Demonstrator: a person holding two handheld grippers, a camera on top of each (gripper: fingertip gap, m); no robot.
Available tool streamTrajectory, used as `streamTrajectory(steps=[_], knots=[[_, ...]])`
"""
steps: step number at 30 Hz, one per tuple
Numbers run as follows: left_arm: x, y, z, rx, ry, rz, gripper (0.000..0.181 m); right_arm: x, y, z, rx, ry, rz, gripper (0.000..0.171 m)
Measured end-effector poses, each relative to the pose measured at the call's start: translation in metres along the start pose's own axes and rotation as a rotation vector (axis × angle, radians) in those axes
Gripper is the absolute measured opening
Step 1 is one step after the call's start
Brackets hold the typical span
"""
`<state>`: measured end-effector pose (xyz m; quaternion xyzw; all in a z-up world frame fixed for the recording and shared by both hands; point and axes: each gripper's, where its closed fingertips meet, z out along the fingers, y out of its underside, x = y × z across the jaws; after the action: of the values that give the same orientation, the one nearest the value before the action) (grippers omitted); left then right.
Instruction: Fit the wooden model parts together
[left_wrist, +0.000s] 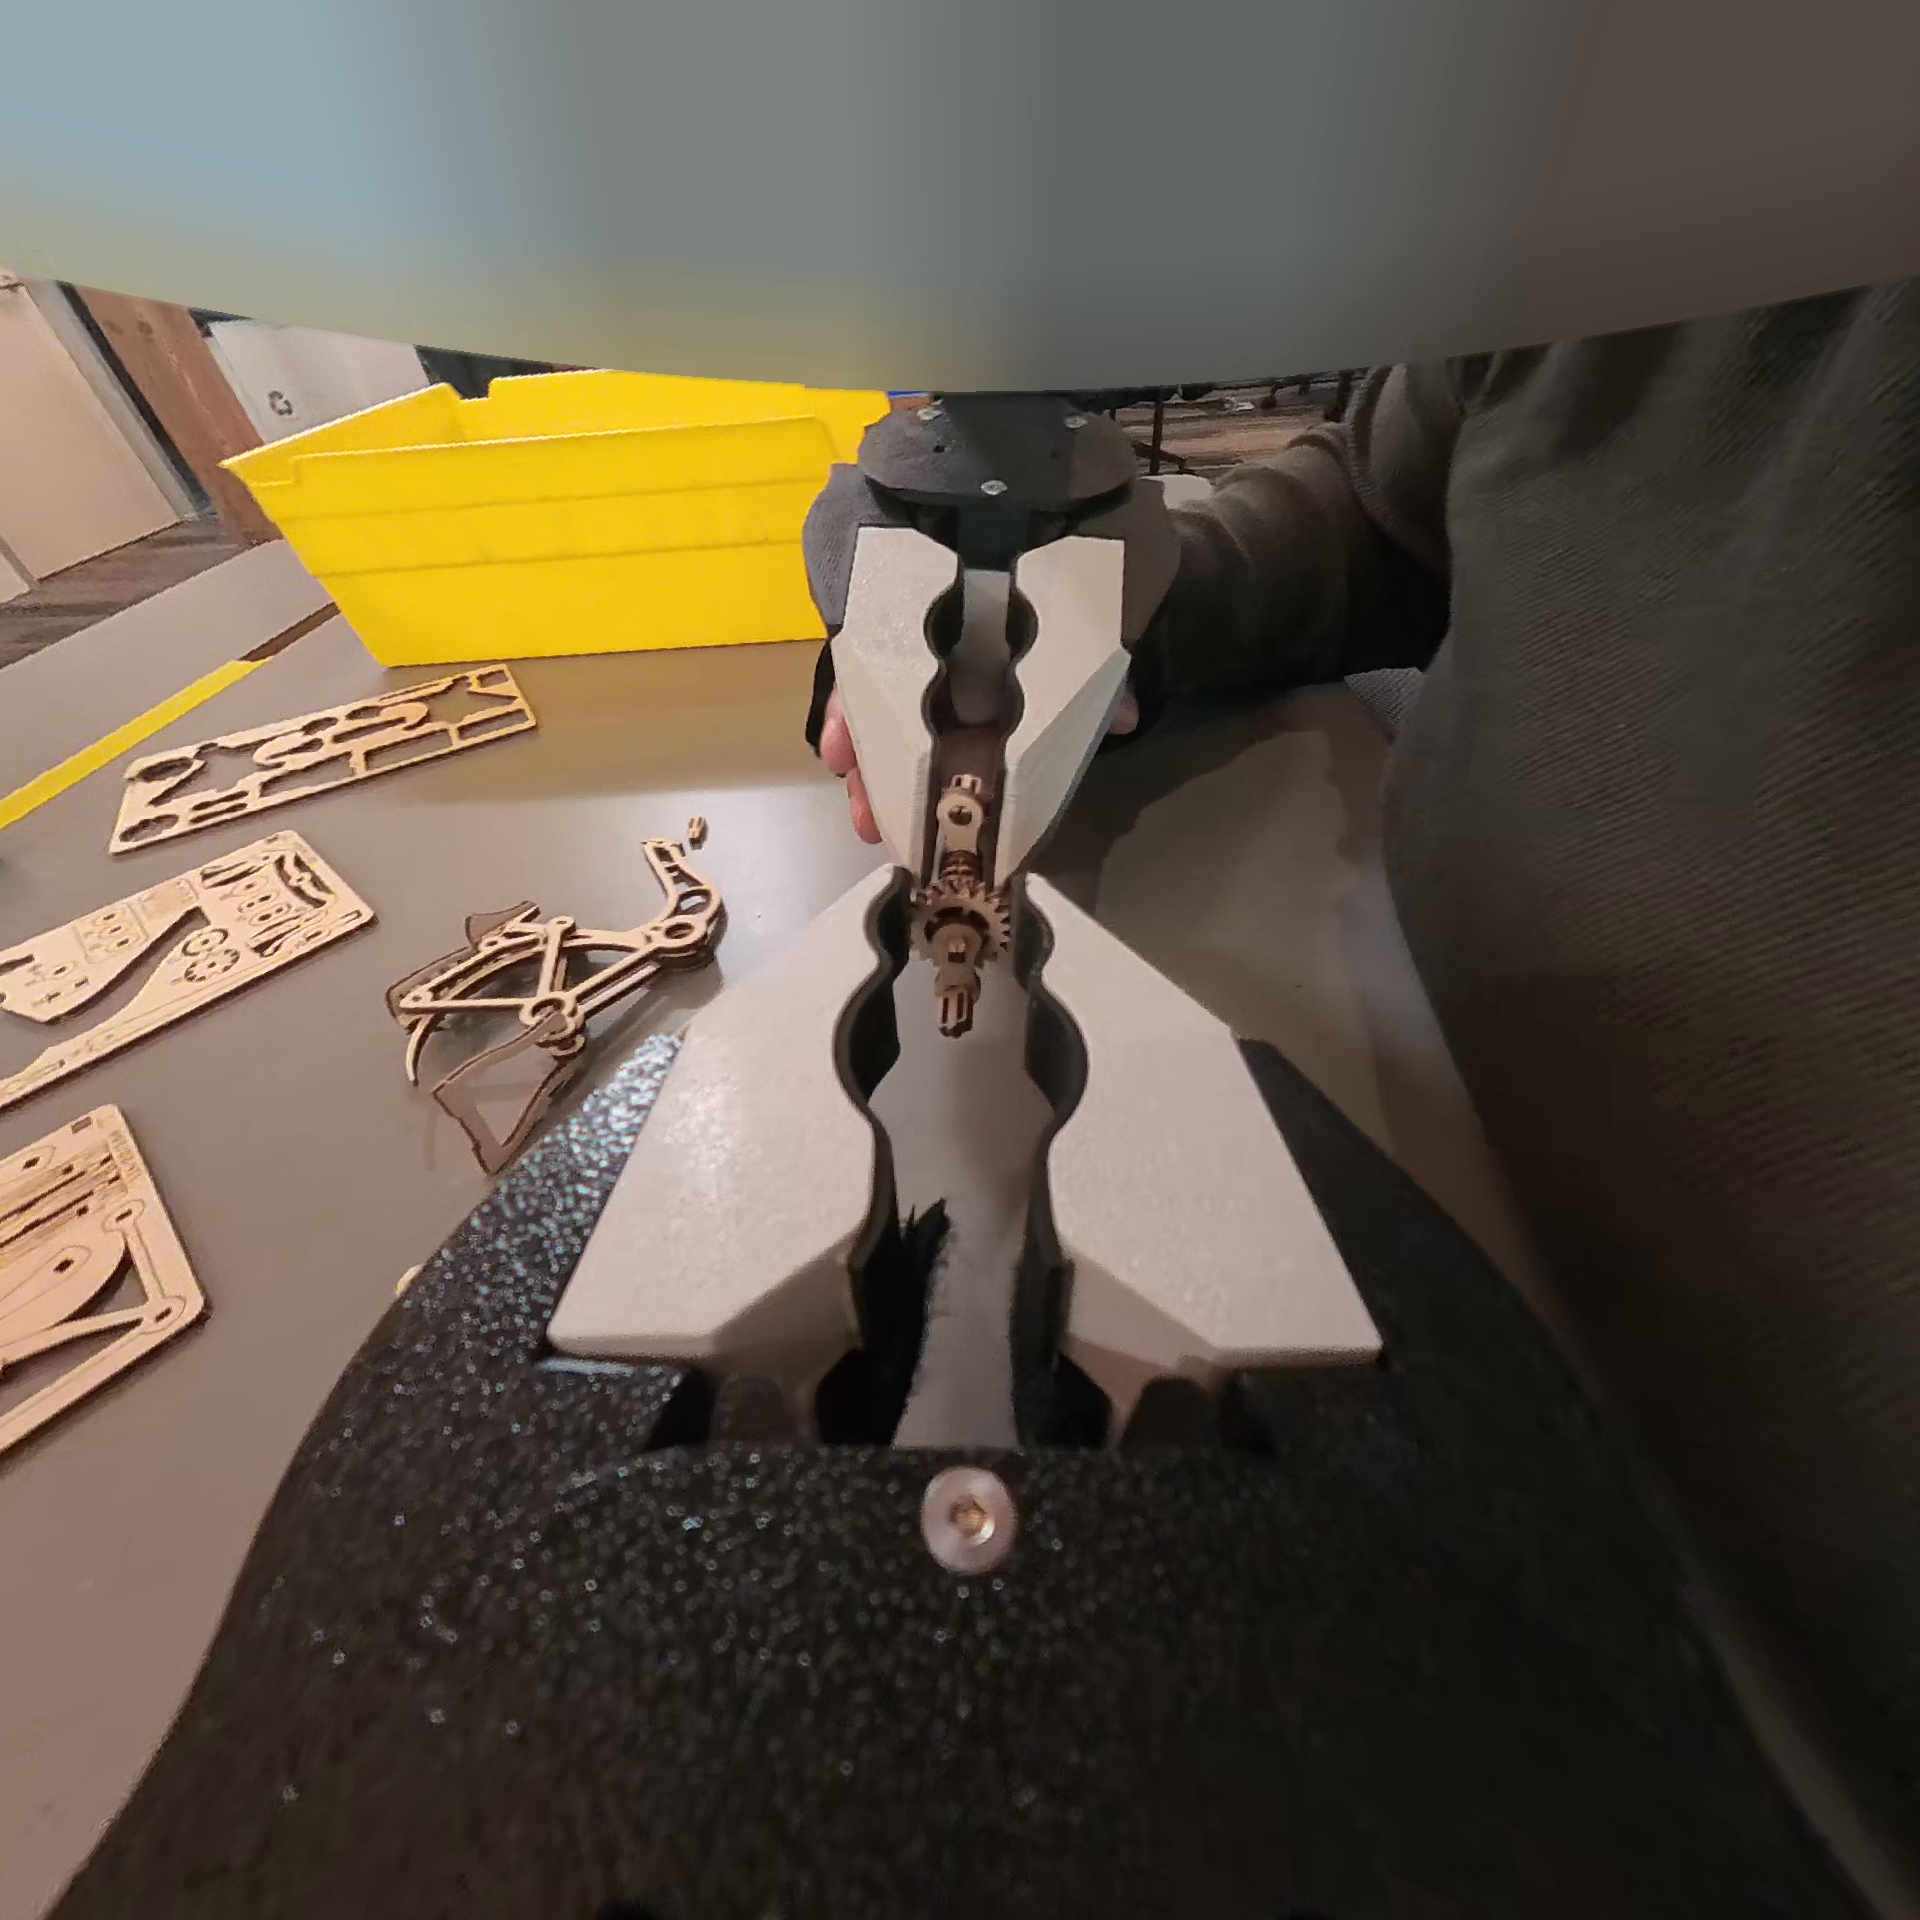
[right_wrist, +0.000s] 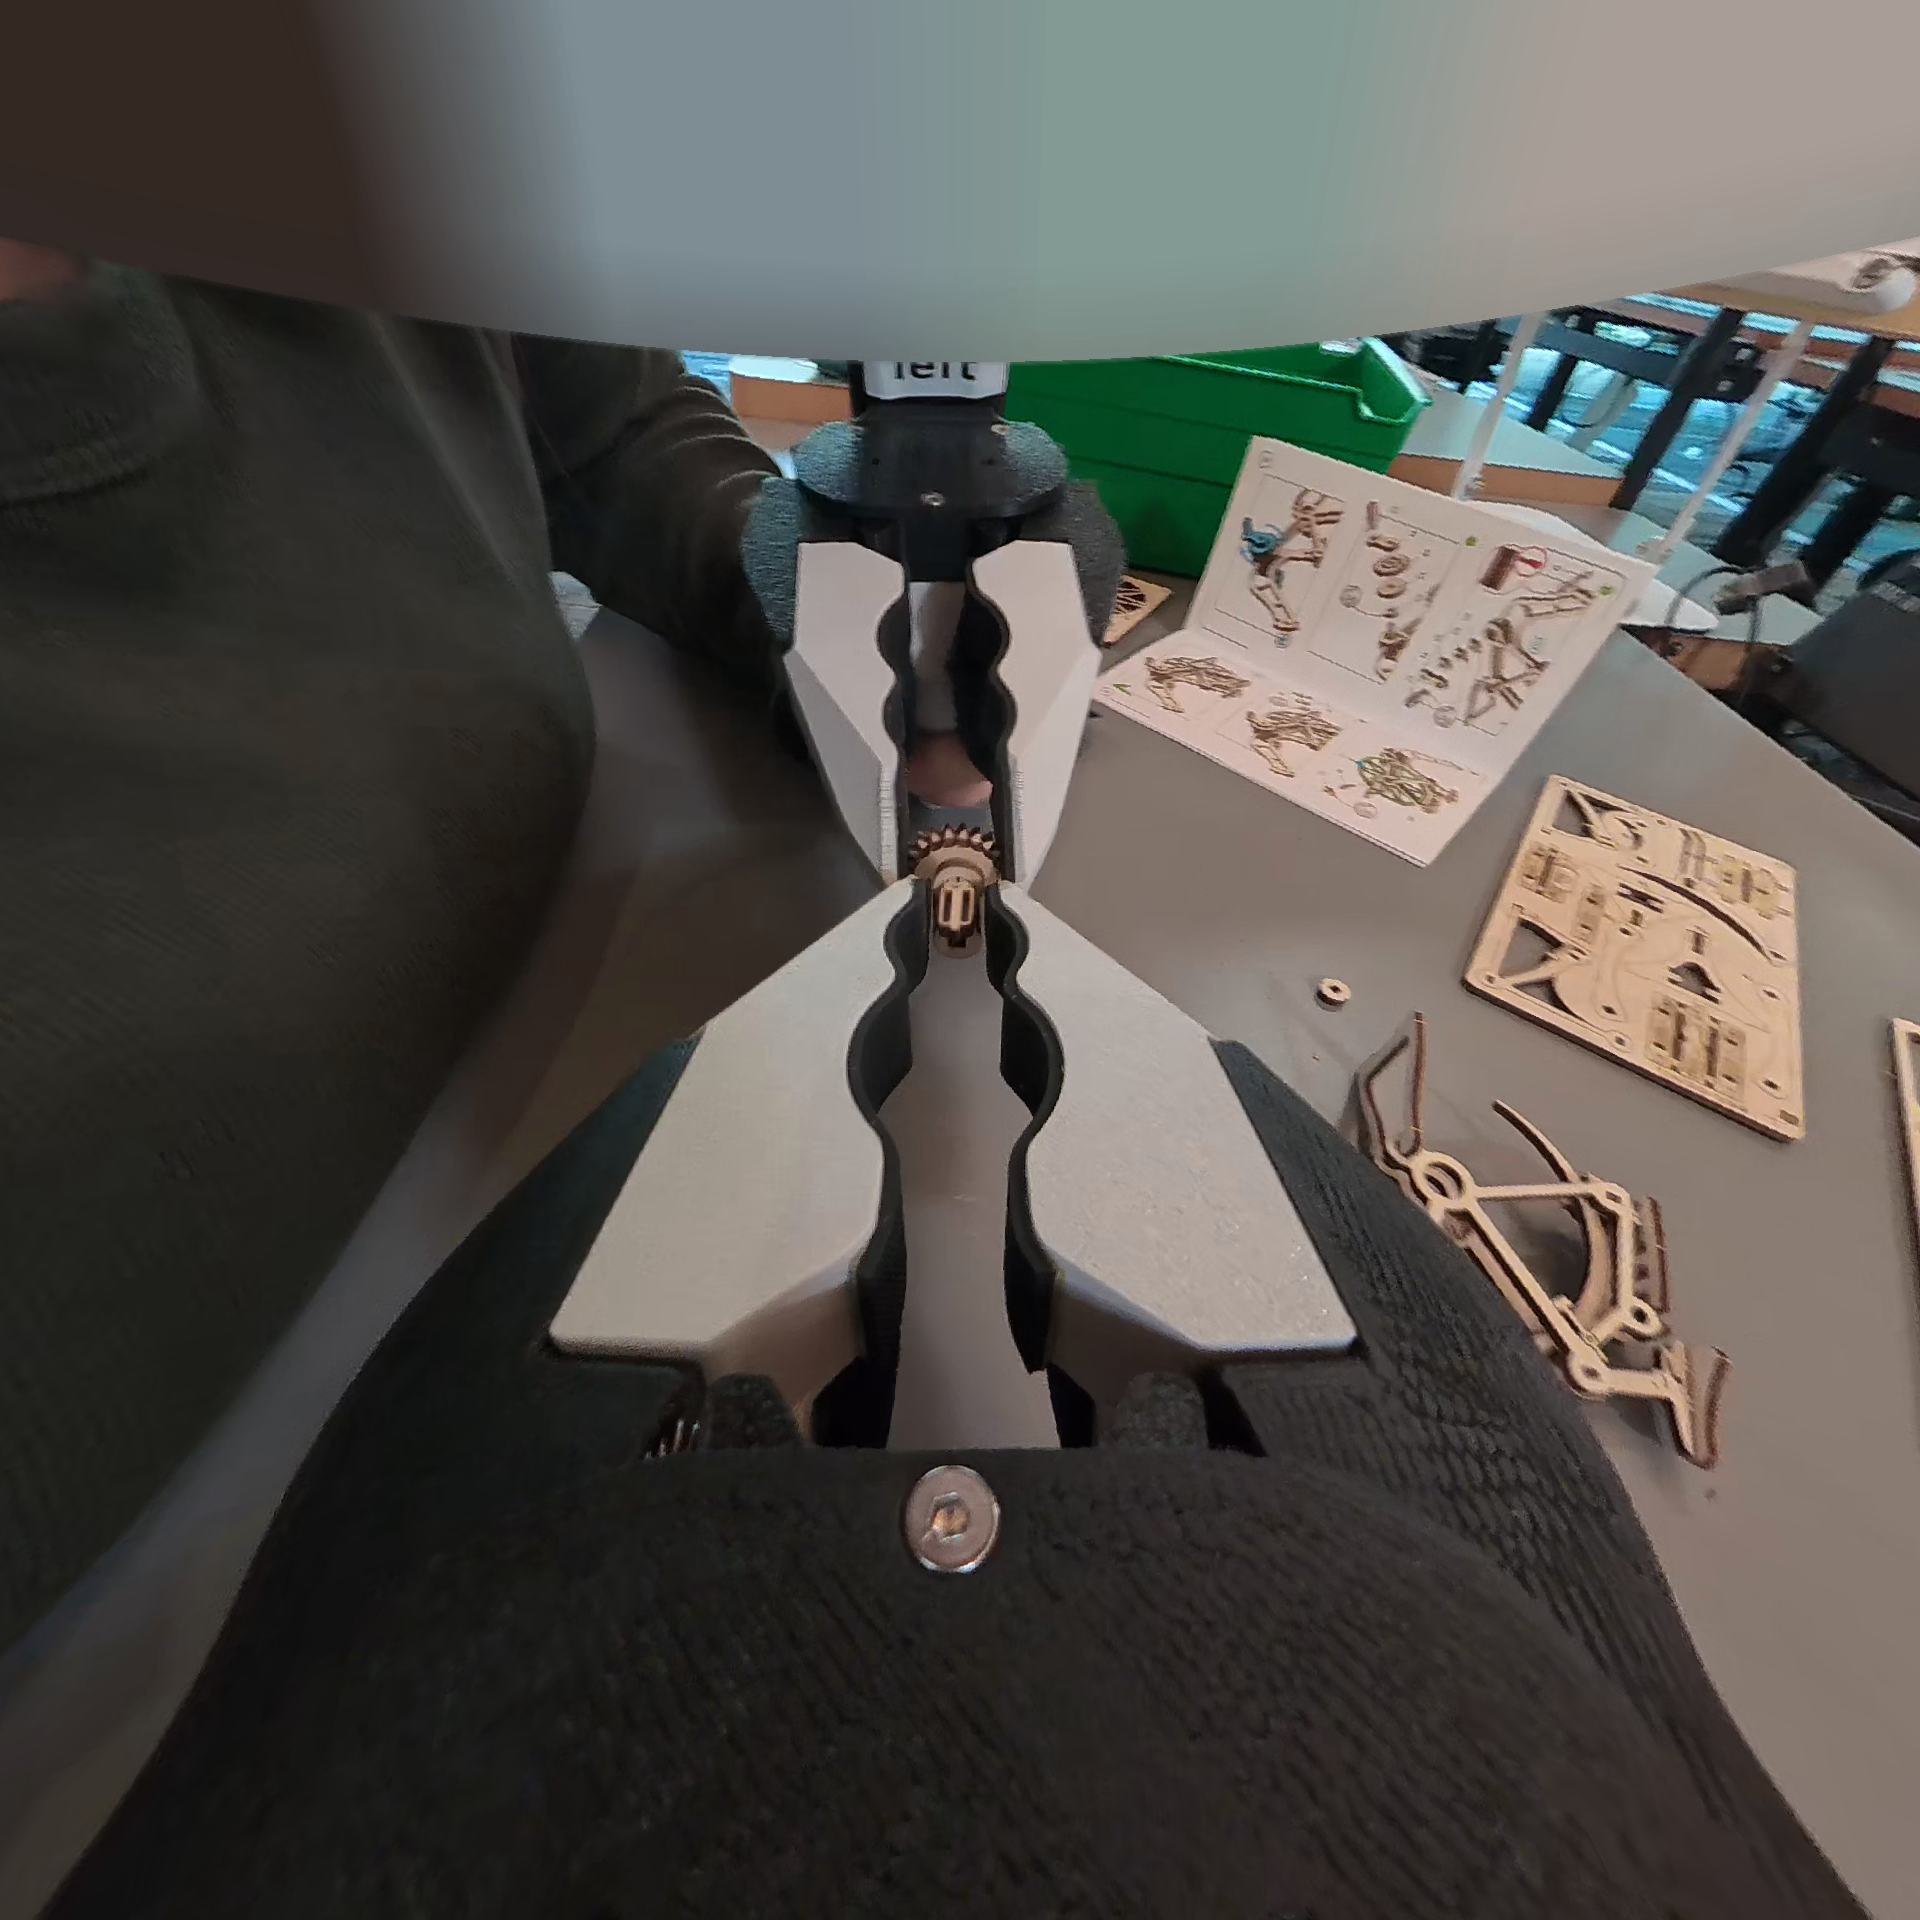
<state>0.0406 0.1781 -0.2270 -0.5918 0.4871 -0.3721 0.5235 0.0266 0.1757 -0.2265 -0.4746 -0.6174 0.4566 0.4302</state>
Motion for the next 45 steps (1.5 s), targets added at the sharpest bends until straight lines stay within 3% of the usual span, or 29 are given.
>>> streamTrajectory(steps=[11,18,25,31,36,45], knots=[[0.0,-0.001,-0.001,0.011,0.014,-0.02,0.017,0.0,0.002,0.001,-0.009,-0.004,-0.001,0.007],[-0.013,-0.01,-0.009,0.089,0.037,-0.191,0.038,0.005,0.004,-0.006,-0.006,-0.021,0.031,0.007],[-0.003,-0.003,-0.003,0.028,0.065,-0.151,0.024,0.003,0.003,-0.005,0.001,-0.032,0.026,0.007],[0.001,0.0,0.0,-0.003,0.084,-0.168,0.036,0.0,0.003,-0.004,0.005,-0.043,0.016,0.007],[0.003,0.001,0.0,-0.006,0.089,-0.158,0.018,-0.002,0.002,-0.004,0.005,-0.048,0.009,0.007],[0.006,0.003,0.002,-0.028,0.089,-0.126,0.018,-0.005,0.004,-0.001,-0.013,-0.044,-0.021,0.009]])
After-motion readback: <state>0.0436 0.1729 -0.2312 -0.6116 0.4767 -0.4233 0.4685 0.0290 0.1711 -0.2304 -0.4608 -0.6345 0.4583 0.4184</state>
